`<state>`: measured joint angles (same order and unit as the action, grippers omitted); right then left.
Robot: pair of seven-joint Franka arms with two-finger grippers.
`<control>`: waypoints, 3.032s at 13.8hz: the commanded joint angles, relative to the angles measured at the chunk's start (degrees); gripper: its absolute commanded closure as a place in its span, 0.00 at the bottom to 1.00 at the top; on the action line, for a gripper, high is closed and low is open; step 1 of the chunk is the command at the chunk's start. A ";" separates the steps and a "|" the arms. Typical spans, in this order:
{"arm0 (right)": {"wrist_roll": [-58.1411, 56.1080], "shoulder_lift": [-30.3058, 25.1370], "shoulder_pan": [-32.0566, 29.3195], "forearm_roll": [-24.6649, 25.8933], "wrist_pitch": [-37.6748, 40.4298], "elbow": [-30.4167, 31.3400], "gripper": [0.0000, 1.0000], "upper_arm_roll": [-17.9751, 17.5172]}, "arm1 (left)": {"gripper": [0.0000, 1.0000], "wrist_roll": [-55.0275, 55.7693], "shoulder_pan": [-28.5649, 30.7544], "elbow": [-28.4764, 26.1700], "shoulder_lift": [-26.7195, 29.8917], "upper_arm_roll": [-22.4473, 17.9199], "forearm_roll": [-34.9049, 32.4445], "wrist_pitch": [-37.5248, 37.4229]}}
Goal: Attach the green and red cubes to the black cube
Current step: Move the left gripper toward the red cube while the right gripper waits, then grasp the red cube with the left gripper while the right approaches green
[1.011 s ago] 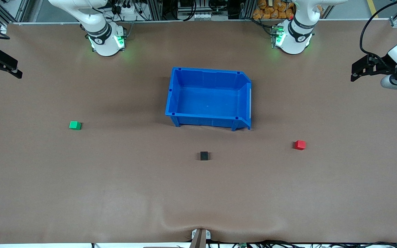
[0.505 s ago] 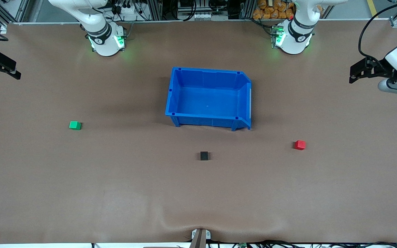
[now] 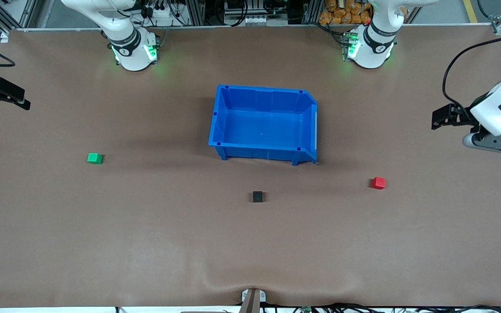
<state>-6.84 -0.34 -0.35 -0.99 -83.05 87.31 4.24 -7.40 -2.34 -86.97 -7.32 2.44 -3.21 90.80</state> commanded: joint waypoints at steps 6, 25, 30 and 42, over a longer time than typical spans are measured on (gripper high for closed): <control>-0.37 4.55 -0.97 -0.24 0.70 -1.79 0.00 -0.11 | 0.00 0.45 0.06 2.15 -10.85 0.11 0.05 2.96; 0.24 17.03 -5.10 -0.68 -2.73 -1.00 0.00 -0.11 | 0.00 1.25 -0.30 -19.37 -23.61 0.55 0.23 42.35; 0.25 21.60 -6.50 -0.68 -2.91 -1.00 0.00 -0.02 | 0.00 0.45 -0.73 -19.02 -26.17 0.55 -0.13 42.96; 0.77 24.60 -7.65 -0.59 -12.47 7.95 0.00 -0.02 | 1.00 -0.51 -0.74 -17.97 -27.58 0.55 -0.13 43.58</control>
<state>-6.61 24.91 -7.71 -1.13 -93.01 92.52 4.60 -7.24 -2.97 -105.77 -34.51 2.97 -3.17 133.88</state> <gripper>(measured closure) 0.000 0.405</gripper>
